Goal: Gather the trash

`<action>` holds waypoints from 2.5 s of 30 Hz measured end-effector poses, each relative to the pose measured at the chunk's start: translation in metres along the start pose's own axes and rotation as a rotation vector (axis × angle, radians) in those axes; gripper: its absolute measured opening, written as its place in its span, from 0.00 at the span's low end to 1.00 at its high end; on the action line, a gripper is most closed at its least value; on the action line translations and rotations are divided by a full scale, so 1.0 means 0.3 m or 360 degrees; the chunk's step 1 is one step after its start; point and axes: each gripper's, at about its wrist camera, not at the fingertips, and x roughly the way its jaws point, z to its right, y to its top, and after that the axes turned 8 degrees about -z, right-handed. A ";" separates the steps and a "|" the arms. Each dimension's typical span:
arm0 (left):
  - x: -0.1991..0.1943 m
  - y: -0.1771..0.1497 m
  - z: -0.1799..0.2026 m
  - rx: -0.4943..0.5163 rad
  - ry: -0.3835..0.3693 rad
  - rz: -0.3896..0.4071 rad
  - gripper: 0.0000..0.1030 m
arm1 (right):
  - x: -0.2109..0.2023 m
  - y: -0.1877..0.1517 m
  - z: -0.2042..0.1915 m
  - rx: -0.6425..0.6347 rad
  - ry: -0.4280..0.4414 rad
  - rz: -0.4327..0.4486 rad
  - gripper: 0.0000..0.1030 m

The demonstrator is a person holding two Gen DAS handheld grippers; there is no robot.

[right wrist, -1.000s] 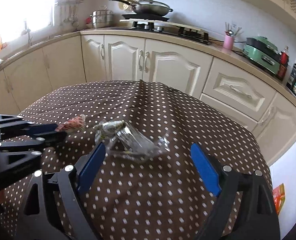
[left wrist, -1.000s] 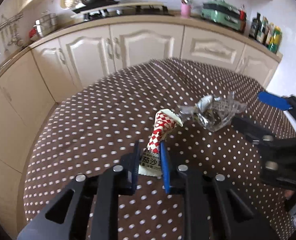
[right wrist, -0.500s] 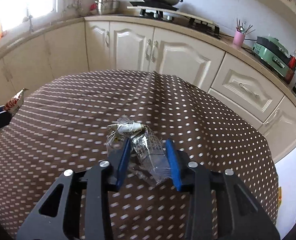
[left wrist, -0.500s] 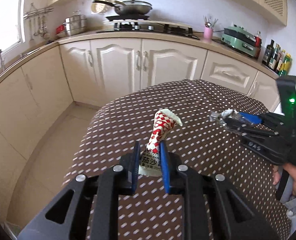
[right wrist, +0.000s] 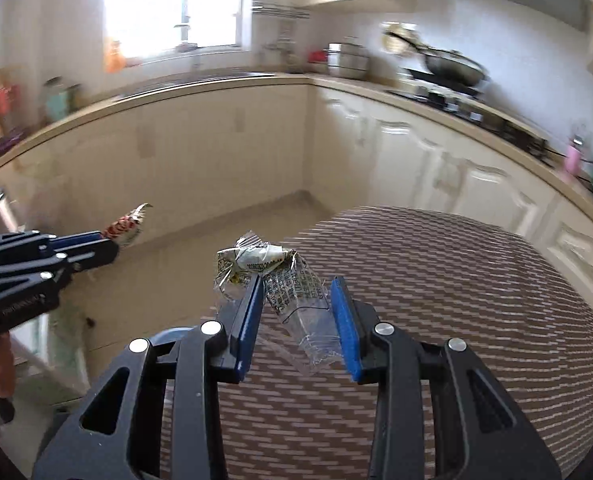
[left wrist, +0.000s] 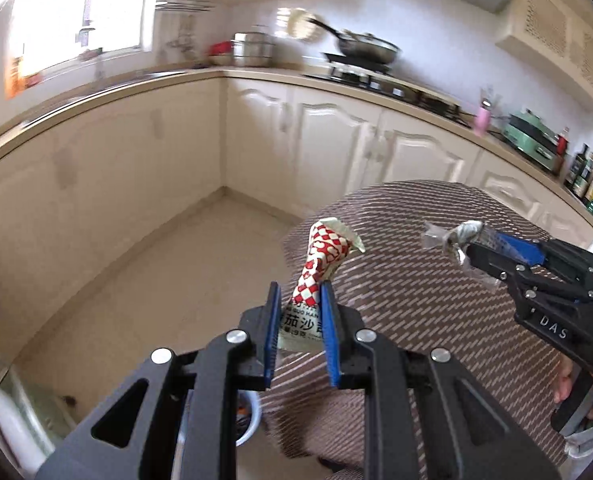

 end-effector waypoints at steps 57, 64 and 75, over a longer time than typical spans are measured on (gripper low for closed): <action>0.597 -0.503 -0.768 -0.0570 0.0013 -0.0601 0.41 | 0.932 -0.250 -0.686 -0.0089 0.0219 -0.0698 0.37; 0.533 -0.486 -0.788 -0.0601 -0.0004 -0.0544 0.41 | 0.926 -0.201 -0.701 -0.0076 0.0210 -0.0639 0.40; 0.288 -0.395 -0.686 -0.0509 0.0063 -0.0329 0.46 | 0.607 -0.063 -0.638 -0.0071 0.0088 -0.0365 0.50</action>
